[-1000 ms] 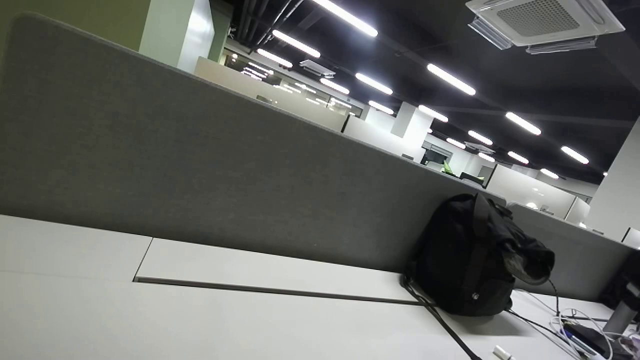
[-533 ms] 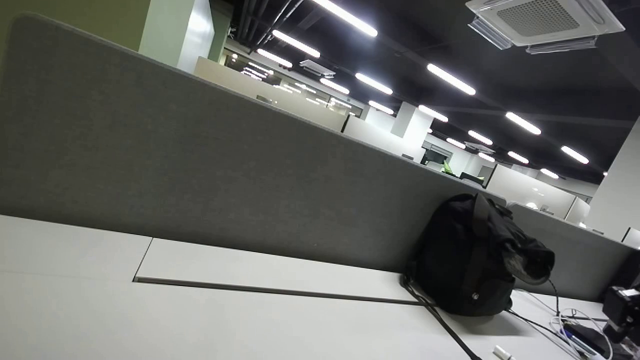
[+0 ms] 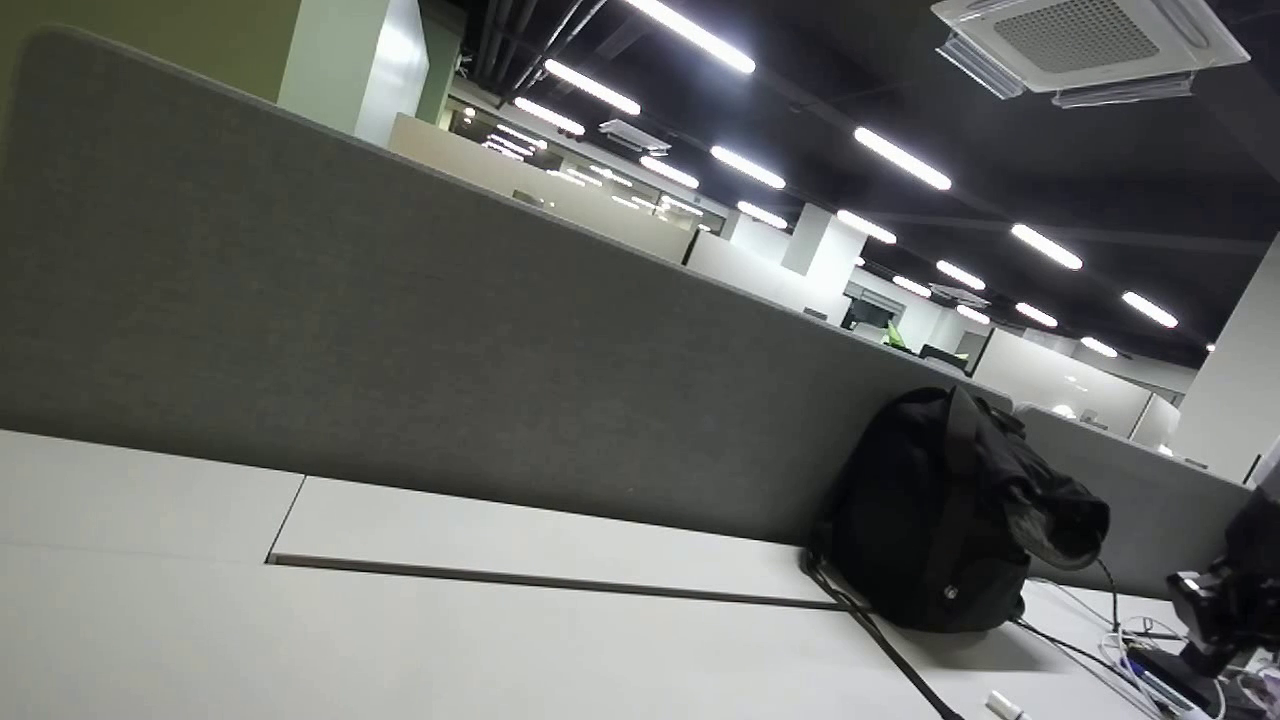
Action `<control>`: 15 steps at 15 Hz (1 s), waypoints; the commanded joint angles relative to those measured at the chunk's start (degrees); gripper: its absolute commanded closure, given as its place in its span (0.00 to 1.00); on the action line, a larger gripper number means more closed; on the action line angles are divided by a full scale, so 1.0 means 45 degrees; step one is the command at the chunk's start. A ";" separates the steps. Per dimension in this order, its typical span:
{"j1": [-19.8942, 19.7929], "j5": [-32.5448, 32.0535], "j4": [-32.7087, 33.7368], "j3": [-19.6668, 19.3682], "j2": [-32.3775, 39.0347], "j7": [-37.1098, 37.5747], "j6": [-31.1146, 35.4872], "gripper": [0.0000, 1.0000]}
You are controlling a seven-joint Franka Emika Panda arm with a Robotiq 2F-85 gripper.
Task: Remove the silver lid from the white mug
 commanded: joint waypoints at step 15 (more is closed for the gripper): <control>0.1840 0.0273 0.0293 -0.1760 0.0234 -0.0191 -0.0891 0.99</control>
